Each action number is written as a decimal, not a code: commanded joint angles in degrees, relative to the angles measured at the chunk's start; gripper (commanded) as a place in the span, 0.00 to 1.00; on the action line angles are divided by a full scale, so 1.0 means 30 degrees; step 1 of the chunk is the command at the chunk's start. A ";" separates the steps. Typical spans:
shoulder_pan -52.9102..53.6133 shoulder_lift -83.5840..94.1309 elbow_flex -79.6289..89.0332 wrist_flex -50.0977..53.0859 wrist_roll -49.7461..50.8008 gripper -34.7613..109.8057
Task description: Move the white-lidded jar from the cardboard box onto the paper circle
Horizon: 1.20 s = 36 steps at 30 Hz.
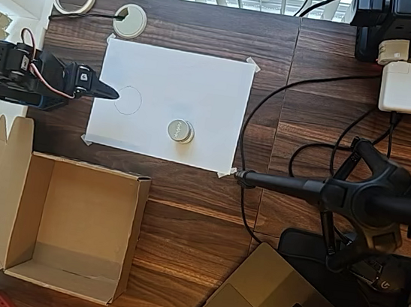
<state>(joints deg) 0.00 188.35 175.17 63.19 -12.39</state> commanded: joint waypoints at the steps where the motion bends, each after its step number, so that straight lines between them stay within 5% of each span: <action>1: -0.0059 0.1963 0.0117 0.0850 0.0146 0.24; 36: -0.0322 0.2432 -0.0176 0.2432 0.0557 0.25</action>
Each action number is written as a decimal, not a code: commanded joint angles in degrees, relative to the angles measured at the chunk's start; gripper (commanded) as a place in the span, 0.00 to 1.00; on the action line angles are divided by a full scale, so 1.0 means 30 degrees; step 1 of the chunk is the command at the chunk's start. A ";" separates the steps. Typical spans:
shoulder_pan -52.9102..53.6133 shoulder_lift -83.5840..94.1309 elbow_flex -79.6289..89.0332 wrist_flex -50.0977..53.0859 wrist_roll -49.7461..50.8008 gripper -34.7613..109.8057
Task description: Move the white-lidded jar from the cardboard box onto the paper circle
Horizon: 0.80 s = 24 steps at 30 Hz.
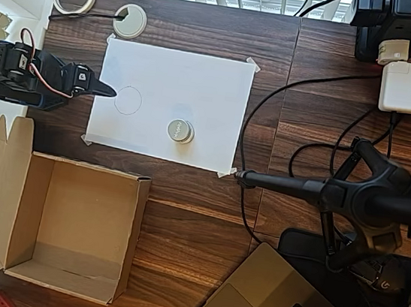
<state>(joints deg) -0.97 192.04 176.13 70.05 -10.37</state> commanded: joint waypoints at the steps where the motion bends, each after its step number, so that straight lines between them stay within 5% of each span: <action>1: 0.0000 0.1201 -0.0498 0.0146 -0.0146 0.24; 24: -0.0146 0.1201 -0.0498 0.0117 -0.0322 0.24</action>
